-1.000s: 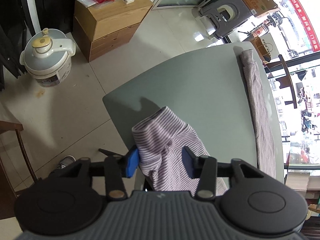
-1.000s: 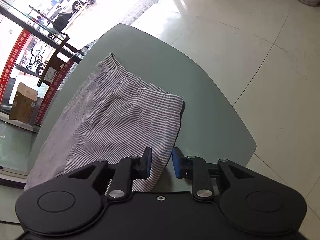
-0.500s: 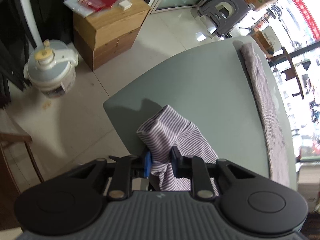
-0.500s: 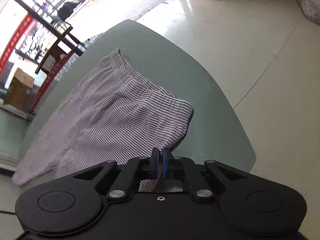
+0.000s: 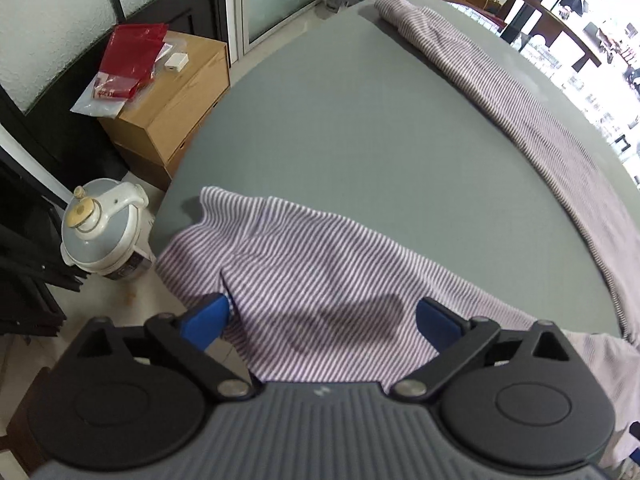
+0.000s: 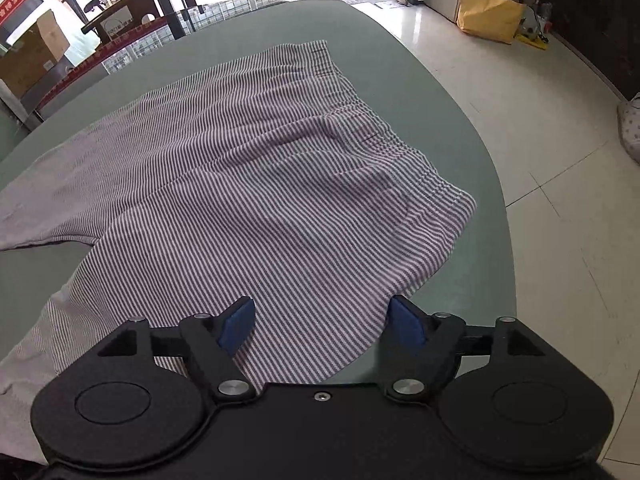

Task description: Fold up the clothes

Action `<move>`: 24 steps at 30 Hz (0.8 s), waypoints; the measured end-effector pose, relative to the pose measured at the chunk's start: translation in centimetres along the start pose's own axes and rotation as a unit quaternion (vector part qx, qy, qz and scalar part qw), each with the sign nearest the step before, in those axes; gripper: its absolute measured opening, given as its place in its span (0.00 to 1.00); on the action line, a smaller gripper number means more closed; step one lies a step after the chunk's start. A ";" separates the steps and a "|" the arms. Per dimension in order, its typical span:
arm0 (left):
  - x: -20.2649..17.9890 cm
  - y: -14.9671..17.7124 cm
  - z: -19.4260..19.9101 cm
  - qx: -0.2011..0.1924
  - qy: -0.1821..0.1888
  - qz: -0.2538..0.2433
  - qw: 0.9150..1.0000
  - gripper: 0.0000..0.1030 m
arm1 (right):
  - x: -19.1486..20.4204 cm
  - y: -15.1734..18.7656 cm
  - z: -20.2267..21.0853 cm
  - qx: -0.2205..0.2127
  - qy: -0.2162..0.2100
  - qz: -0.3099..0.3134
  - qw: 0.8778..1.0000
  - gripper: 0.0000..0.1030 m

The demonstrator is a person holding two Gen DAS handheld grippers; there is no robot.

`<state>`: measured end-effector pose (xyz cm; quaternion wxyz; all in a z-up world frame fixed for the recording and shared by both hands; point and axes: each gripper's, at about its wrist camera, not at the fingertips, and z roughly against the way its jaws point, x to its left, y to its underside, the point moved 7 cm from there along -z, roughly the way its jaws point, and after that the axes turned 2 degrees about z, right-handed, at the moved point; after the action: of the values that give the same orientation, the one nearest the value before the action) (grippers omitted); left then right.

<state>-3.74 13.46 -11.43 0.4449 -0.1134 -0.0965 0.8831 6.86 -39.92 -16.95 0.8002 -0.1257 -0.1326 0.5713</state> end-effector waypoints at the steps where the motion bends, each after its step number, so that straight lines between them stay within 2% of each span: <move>1: 0.0 0.1 -0.2 0.001 -0.003 -0.003 1.000 1.00 | 0.1 0.0 -0.1 0.001 0.002 0.004 1.000 0.79; 4: 0.1 0.3 -1.1 0.008 -0.017 -0.013 1.000 1.00 | 0.3 0.2 -0.7 0.008 0.007 0.016 1.000 0.91; 8: 0.5 0.2 -1.3 0.010 -0.008 -0.002 1.000 1.00 | 0.6 0.5 -1.1 0.013 0.021 0.022 0.999 0.99; 16: 0.6 0.0 -1.5 0.021 0.000 0.011 1.000 1.00 | 0.3 0.2 -1.6 0.029 0.020 0.020 0.999 1.00; 21: 1.2 0.3 -1.5 0.009 0.014 0.037 0.999 1.00 | 0.2 -0.3 -1.9 0.054 0.021 0.014 0.998 1.00; 24: 1.5 0.2 -1.7 0.022 0.025 0.056 0.998 1.00 | 0.1 -0.4 -2.0 0.061 0.021 0.014 0.998 1.00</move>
<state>-4.25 14.72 -13.30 0.3998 -0.1304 -0.0591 0.9054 7.93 -40.07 -18.66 0.8008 -0.0902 -0.0786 0.5869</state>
